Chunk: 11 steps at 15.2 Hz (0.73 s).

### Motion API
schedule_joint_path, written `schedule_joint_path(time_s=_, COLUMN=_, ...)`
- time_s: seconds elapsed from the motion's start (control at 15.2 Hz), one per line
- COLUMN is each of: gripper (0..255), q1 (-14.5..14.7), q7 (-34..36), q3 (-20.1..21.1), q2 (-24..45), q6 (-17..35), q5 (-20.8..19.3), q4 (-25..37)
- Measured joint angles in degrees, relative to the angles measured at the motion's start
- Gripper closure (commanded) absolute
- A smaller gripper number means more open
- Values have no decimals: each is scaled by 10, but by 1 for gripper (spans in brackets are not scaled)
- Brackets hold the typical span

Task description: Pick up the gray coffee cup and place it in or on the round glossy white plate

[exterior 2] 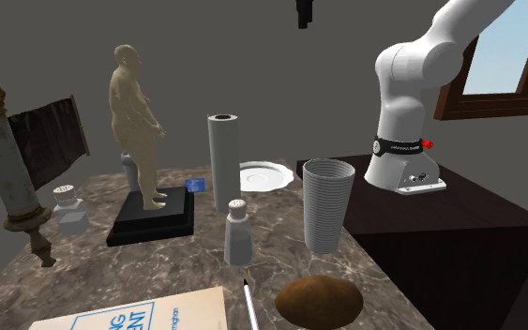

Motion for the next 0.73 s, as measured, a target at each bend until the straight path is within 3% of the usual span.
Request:
schedule_joint_path(time_s=0.26, gripper=0, q1=1, q7=9, q3=8, q2=37, q6=34, q5=3, q4=1)
schedule_joint_path(time_s=0.73, gripper=0, q1=4, q7=41, q3=35, q2=182, q6=132, q5=7, q4=41)
